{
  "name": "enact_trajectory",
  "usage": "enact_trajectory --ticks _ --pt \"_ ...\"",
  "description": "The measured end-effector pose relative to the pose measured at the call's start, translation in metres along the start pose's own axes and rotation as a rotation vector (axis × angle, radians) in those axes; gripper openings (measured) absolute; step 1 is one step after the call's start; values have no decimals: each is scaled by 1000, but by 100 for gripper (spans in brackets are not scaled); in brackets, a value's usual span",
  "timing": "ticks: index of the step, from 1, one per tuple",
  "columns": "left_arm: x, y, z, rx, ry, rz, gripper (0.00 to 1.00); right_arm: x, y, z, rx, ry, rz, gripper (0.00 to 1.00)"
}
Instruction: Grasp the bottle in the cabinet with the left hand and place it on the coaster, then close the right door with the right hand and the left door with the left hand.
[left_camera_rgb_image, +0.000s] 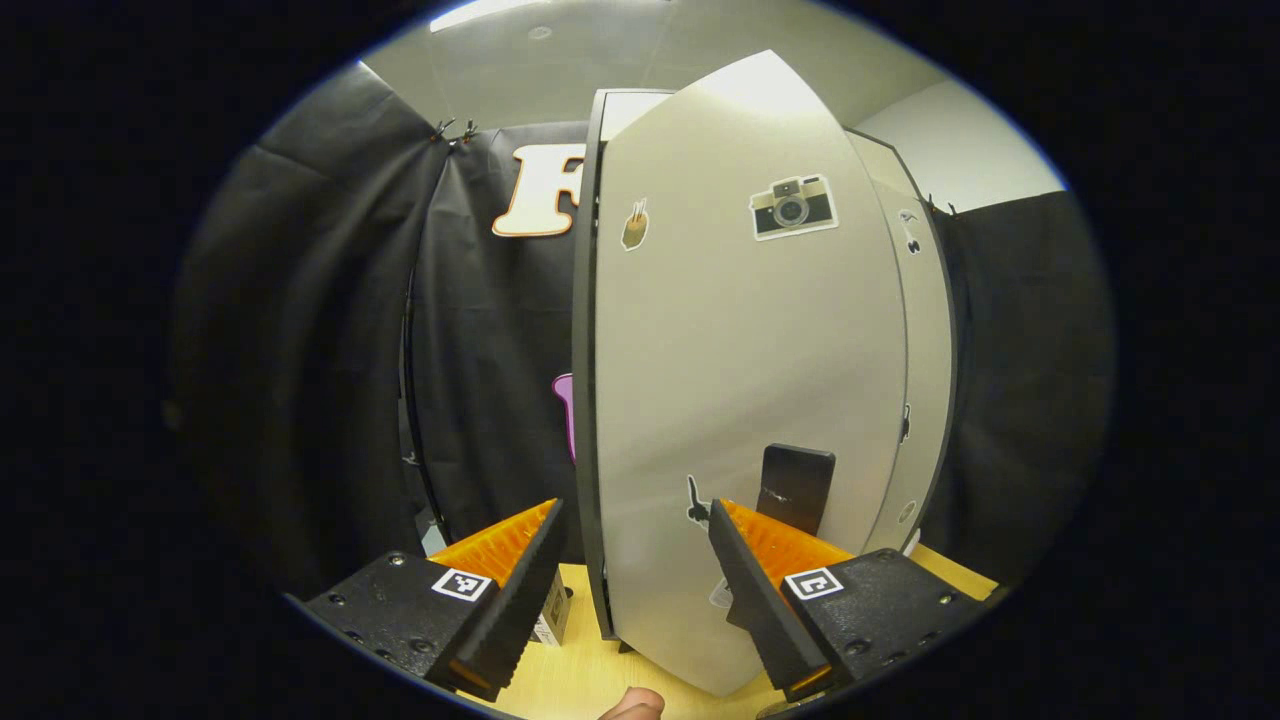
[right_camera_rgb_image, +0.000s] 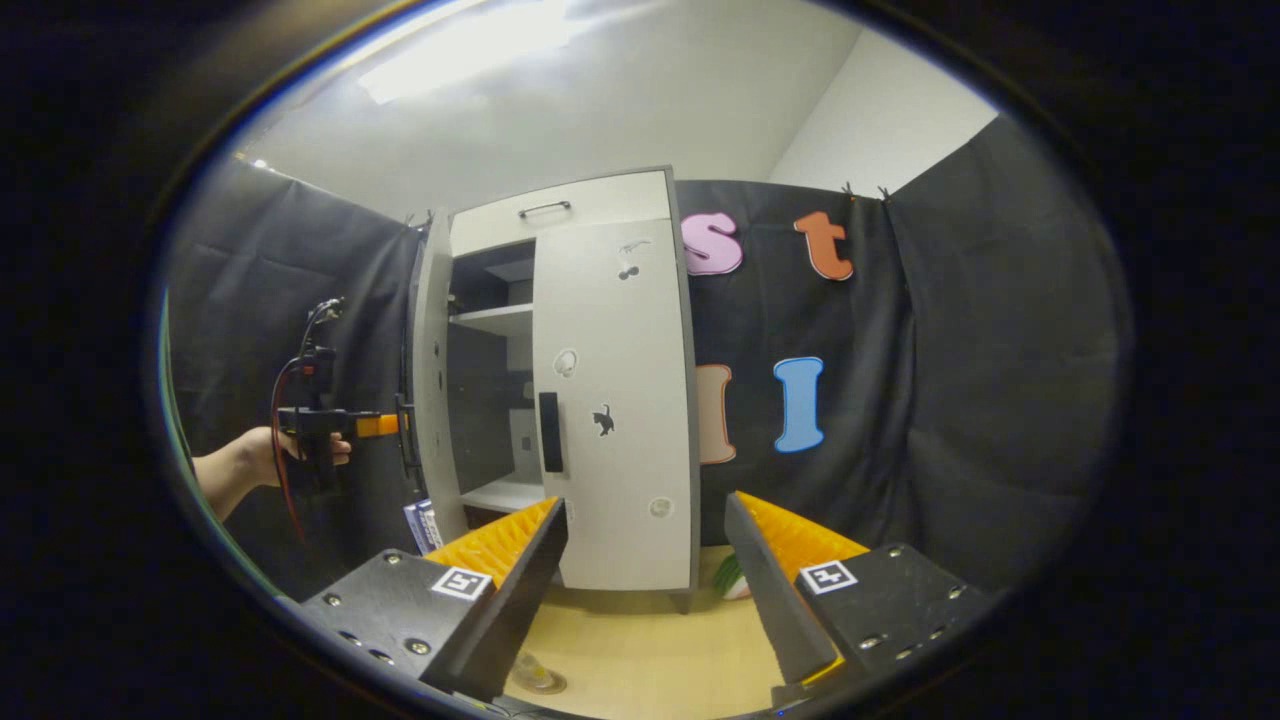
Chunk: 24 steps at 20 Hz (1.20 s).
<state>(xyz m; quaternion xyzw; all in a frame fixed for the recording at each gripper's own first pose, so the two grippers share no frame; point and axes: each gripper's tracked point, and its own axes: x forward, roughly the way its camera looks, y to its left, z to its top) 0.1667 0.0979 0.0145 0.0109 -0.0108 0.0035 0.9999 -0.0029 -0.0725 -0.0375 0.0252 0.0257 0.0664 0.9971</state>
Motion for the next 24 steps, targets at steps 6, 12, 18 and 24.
enact_trajectory --ticks 6,12,18,24 --pt "-14 -30 8 -30 -6 -21 91 -17 2 8 15 -14 14 93" --pt "-79 -45 20 -35 -32 30 94 -45 12 11 41 -17 39 96" --pt "-133 -55 15 -30 -13 14 94 -71 33 14 69 -41 58 96" --pt "-154 -52 0 -84 22 -15 94 -81 58 24 74 -86 104 96"
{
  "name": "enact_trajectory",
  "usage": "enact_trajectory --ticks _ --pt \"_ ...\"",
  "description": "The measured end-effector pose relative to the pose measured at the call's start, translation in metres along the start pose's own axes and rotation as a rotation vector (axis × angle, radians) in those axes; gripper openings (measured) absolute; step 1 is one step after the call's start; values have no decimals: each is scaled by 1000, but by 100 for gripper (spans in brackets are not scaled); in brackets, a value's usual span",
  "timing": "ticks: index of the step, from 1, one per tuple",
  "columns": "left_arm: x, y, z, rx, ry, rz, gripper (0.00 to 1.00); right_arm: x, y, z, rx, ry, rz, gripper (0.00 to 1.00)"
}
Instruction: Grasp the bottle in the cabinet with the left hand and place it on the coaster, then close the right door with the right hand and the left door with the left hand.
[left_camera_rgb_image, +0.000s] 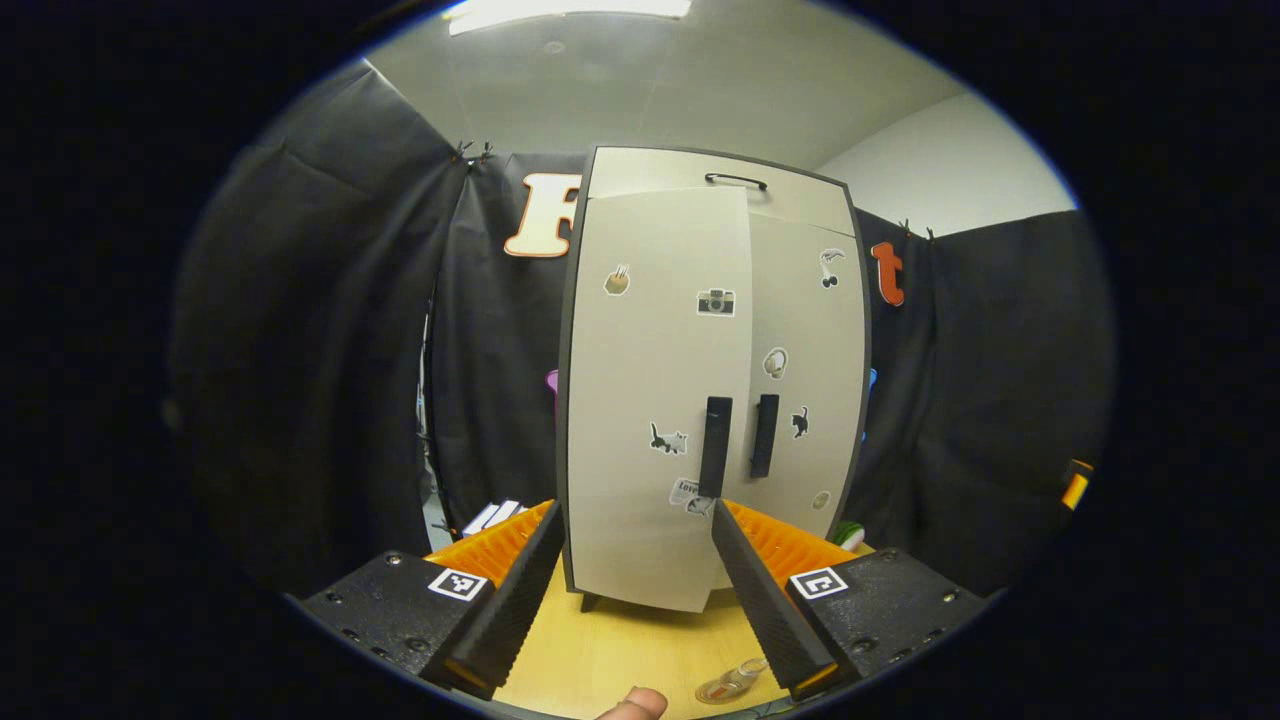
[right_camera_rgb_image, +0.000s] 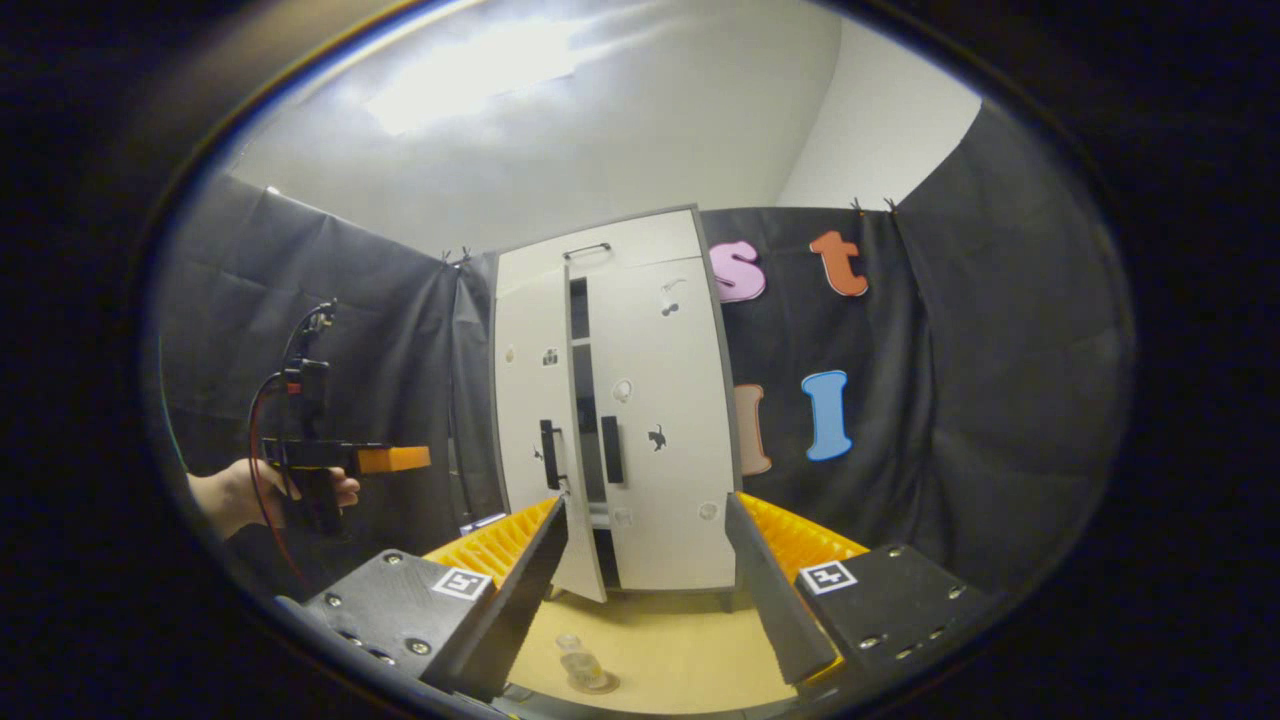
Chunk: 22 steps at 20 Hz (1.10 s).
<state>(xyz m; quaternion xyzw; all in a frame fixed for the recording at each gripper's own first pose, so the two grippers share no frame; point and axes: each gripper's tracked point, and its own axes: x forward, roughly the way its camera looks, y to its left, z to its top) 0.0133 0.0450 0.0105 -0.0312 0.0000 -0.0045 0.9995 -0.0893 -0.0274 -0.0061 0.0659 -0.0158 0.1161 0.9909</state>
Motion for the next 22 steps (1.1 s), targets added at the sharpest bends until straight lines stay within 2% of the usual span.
enact_trajectory --ticks 6,7,8,11,12,13,17,22 --pt "-1 31 -10 3 25 15 96 20 16 -6 18 21 -26 96" --pt "0 38 -11 8 29 22 96 24 18 -6 12 20 -29 93" --pt "-1 42 -13 16 33 30 96 27 20 -6 7 18 -33 96" --pt "-2 46 -16 46 21 29 96 40 20 -5 12 13 -65 96" --pt "-1 44 -17 49 18 19 93 42 20 -6 23 14 -79 96" --pt "-1 38 -18 49 9 0 96 44 20 -7 32 18 -88 96" --pt "3 26 -24 55 -2 -45 96 48 26 -10 22 21 -89 96" --pt "9 13 -32 8 8 -70 96 50 27 -7 2 25 -97 96"
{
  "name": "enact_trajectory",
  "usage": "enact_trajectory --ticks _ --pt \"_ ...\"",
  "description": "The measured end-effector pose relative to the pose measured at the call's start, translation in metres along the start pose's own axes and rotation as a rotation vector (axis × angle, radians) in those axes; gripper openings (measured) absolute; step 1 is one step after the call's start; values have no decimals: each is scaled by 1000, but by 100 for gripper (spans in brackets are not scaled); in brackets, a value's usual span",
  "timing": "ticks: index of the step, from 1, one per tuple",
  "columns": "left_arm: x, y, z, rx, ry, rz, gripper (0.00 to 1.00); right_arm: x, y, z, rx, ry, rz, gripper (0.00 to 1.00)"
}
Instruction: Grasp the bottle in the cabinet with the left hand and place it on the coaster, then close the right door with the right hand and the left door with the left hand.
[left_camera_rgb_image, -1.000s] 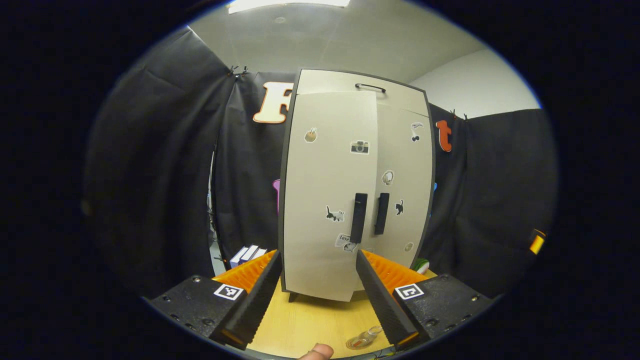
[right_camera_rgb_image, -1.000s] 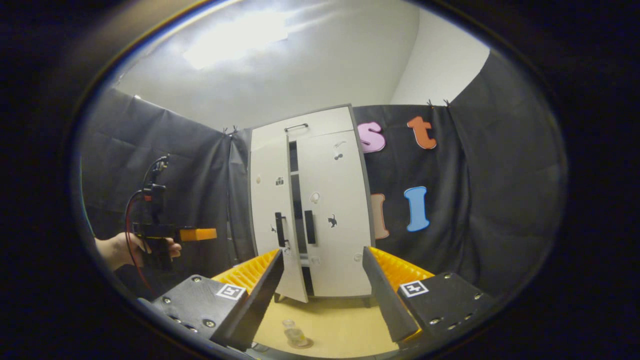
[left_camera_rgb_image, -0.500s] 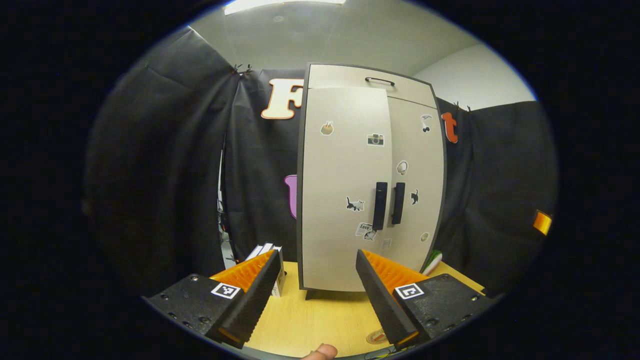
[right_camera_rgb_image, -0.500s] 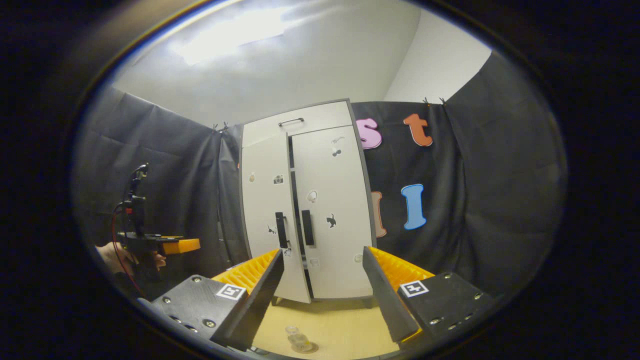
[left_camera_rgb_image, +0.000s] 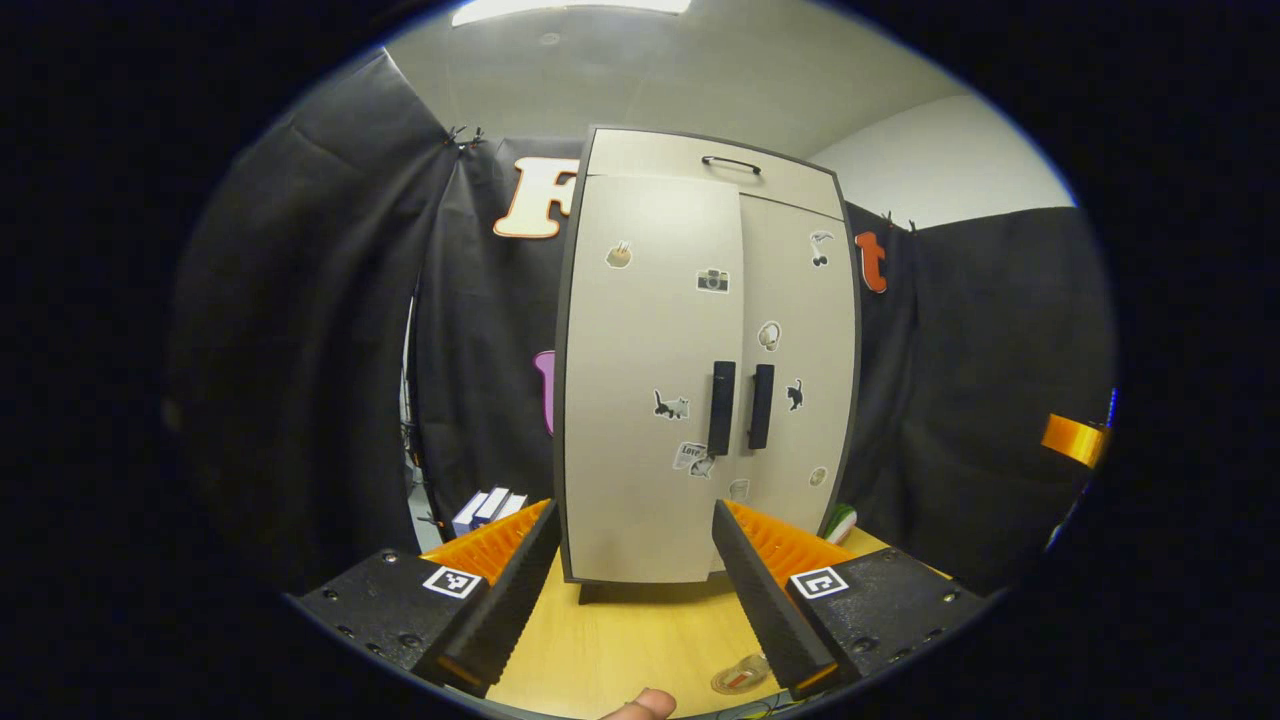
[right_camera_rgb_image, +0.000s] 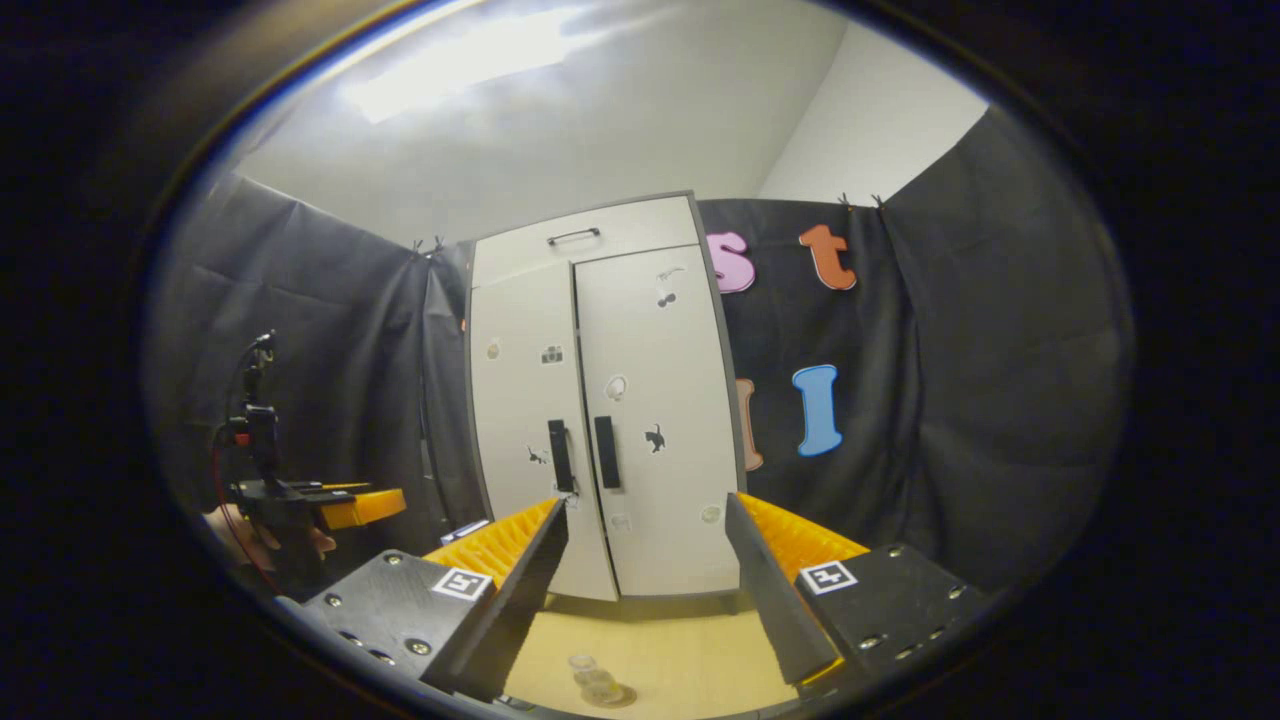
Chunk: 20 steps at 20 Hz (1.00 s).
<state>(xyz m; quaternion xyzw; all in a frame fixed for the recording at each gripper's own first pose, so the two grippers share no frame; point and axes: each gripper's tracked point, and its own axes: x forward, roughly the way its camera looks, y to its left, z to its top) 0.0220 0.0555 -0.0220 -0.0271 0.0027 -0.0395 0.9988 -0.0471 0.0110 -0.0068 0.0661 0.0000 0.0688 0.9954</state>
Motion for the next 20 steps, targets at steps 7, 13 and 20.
enact_trajectory --ticks 7,13,20 --pt "4 0 7 12 -14 11 93 13 7 -2 -24 -25 15 96" --pt "1 9 19 41 -43 40 96 26 21 -8 -45 -33 60 96" --pt "7 10 6 55 -11 42 96 43 30 -16 -42 -7 85 96"
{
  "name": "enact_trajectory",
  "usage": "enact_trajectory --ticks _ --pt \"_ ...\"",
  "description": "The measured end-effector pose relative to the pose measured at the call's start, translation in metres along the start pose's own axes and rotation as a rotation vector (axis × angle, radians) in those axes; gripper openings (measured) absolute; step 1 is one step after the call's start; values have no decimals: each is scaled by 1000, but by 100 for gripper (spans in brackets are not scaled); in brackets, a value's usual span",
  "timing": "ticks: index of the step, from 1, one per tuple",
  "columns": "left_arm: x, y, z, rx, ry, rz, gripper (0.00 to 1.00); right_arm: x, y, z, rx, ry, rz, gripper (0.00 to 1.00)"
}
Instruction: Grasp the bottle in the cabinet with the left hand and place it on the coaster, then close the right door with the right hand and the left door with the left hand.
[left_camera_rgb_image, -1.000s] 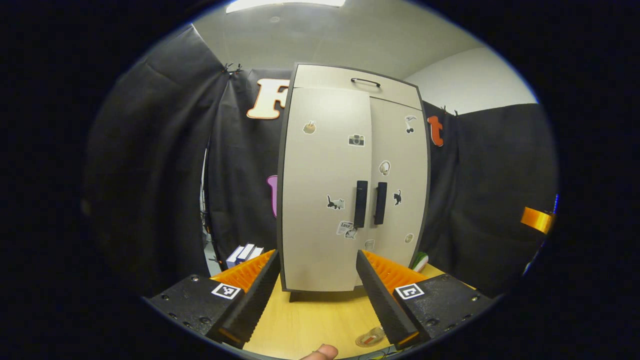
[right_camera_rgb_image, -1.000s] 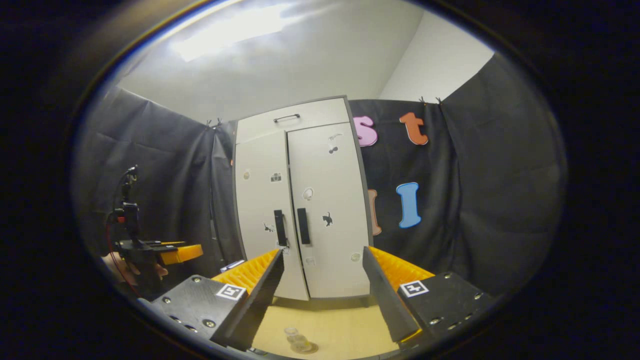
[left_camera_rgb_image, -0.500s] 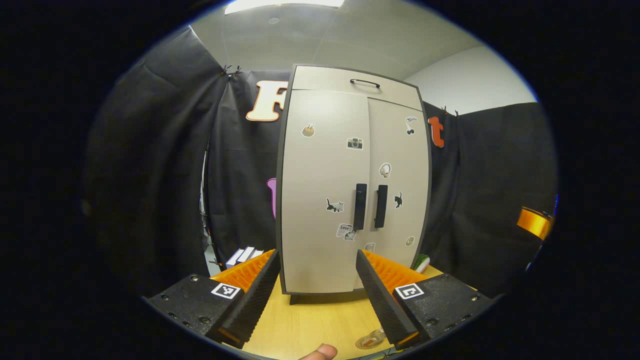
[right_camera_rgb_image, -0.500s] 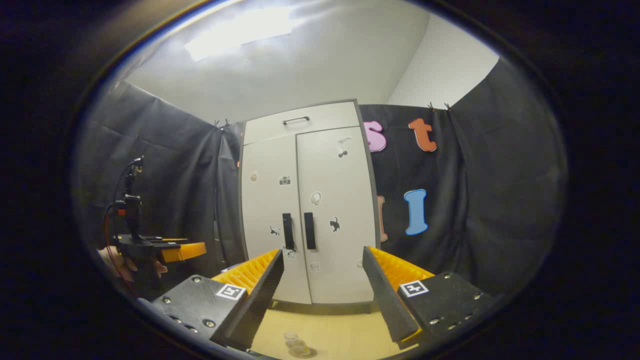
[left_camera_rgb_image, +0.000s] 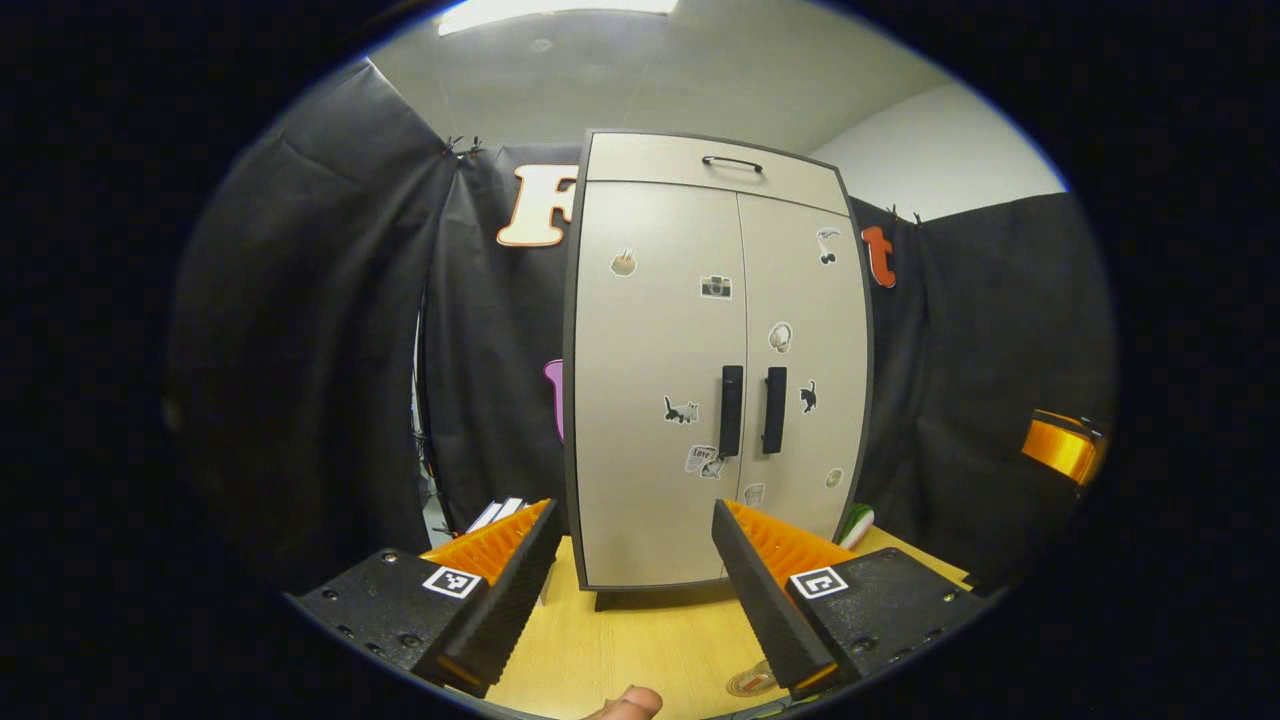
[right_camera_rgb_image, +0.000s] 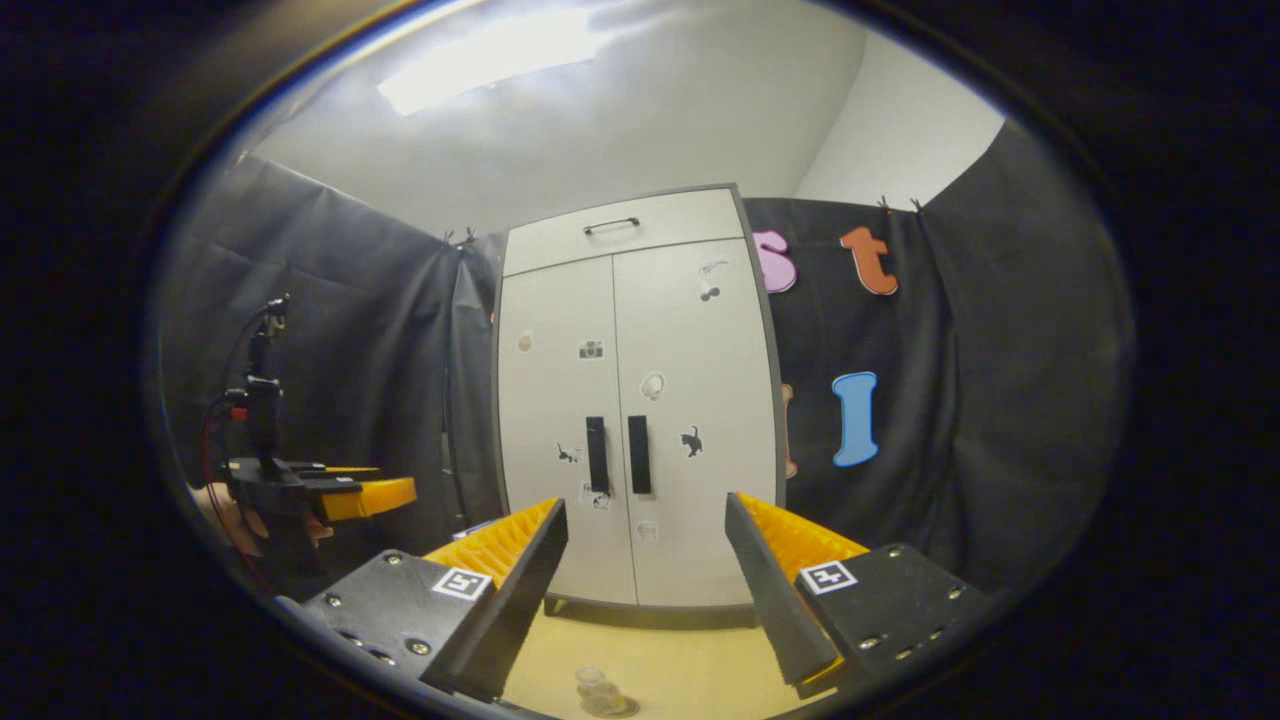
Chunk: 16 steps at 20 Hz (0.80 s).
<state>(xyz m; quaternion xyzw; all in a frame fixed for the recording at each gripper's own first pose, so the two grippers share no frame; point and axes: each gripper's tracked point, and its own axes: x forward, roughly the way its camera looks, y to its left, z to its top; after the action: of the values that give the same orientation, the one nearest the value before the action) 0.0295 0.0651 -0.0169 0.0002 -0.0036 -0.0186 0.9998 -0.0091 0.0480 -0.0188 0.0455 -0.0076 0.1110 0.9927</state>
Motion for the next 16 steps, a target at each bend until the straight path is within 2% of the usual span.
enact_trajectory --ticks 4,5,7,9,10,16 --pt "4 -4 -6 27 12 -19 96 10 4 0 -10 8 7 96" --pt "5 -5 -8 30 14 -22 96 12 6 1 -15 5 15 92" --pt "9 -6 -10 26 17 -31 96 16 10 0 -21 8 25 96" --pt "11 -6 -11 25 15 -37 93 18 10 0 -23 6 18 96" --pt "13 -6 -12 28 12 -43 96 21 10 0 -23 3 14 96" --pt "19 -6 -19 19 20 -76 97 25 11 4 -21 -12 -25 96"
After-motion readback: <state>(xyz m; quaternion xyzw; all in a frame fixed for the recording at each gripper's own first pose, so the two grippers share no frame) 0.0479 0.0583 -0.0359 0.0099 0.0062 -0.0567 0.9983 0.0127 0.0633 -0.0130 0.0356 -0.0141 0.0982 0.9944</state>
